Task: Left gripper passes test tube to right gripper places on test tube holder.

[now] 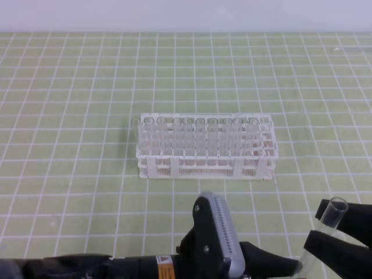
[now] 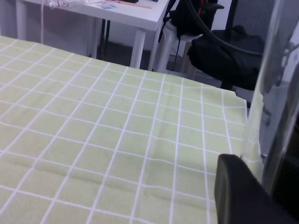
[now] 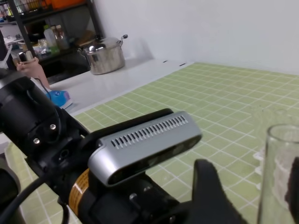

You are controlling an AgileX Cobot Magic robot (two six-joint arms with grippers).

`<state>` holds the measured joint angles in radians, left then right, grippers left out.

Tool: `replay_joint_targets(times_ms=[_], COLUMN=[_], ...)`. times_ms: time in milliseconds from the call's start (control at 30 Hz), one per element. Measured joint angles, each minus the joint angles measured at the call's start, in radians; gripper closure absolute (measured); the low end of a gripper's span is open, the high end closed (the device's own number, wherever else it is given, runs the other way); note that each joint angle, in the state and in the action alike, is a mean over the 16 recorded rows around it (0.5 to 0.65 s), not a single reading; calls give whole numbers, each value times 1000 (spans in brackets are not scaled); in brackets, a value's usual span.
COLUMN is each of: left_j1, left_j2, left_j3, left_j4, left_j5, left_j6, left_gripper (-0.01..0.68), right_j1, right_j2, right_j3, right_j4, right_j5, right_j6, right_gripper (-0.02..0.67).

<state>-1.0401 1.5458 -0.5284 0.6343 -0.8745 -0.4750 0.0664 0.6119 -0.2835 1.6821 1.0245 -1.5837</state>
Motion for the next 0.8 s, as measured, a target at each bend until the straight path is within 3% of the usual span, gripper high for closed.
replay_joint_targets(times_ms=[233,800], left_j1=[0,0], left_j2=[1,-2], left_j3=[-3,-4], left_j4=[1,-2], left_j5=[6,-1], left_j6=[-3,-6], left_gripper=[537,536], right_j1=[0,0], right_j2=[0,0], right_j3=[0,0], right_j4=[-2,-2], right_j5=[-14,-39], right_j6=[0,-11], right_gripper=[340,518])
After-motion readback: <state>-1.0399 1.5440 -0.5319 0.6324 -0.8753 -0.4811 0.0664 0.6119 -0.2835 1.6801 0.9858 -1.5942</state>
